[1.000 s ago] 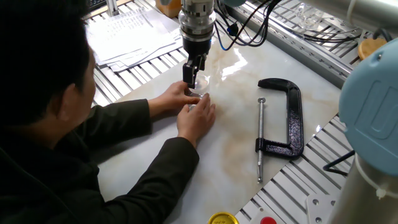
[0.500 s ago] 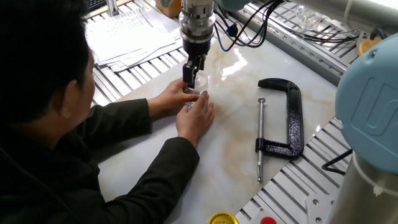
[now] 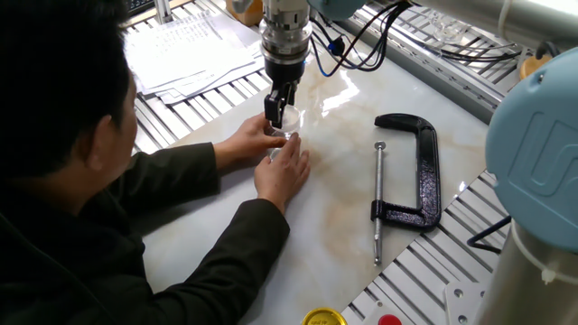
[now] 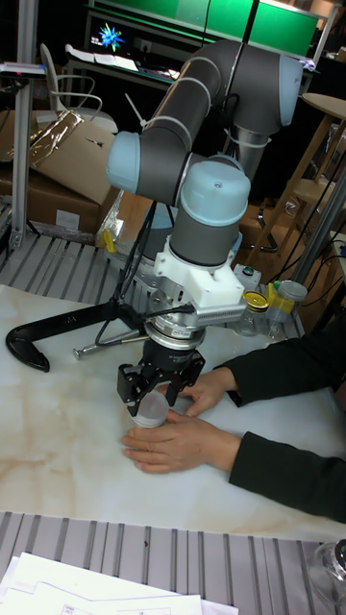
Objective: Unscrew the lid from the jar
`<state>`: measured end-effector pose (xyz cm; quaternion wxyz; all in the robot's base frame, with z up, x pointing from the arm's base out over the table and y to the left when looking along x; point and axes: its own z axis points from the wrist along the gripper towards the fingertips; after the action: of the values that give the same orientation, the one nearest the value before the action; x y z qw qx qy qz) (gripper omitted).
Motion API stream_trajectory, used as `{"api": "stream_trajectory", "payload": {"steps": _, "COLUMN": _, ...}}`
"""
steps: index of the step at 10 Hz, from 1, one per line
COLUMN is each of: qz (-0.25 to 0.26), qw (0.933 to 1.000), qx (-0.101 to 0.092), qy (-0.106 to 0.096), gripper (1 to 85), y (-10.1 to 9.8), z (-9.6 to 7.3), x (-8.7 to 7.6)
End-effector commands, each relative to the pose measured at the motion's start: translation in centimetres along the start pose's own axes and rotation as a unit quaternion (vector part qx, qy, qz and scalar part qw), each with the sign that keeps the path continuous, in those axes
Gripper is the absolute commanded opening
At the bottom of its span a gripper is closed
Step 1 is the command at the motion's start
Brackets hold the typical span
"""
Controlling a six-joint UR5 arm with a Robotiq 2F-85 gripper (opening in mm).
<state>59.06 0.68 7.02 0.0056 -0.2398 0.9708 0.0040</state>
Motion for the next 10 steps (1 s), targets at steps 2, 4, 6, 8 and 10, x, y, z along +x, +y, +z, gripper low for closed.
{"api": "stream_trajectory", "payload": {"steps": 2, "qz": 0.006, "qw": 0.9999, "qx": -0.009, "qy": -0.007, "gripper": 49.7, "y": 0.5, "z": -0.3, "x": -0.4}}
{"api": "stream_trajectory", "payload": {"steps": 4, "qz": -0.007, "qw": 0.9998, "qx": -0.018, "qy": -0.010, "gripper": 33.0, "y": 1.1, "z": -0.4, "x": -0.7}}
{"api": "stream_trajectory", "payload": {"steps": 6, "qz": -0.072, "qw": 0.9969, "qx": -0.023, "qy": -0.019, "gripper": 29.3, "y": 0.5, "z": 0.3, "x": -0.5}}
{"api": "stream_trajectory", "payload": {"steps": 8, "qz": -0.144, "qw": 0.9894, "qx": -0.003, "qy": -0.016, "gripper": 29.0, "y": -1.0, "z": 0.4, "x": 0.1}}
{"api": "stream_trajectory", "payload": {"steps": 10, "qz": -0.209, "qw": 0.9771, "qx": 0.037, "qy": 0.002, "gripper": 25.7, "y": -1.4, "z": -2.0, "x": -0.6}}
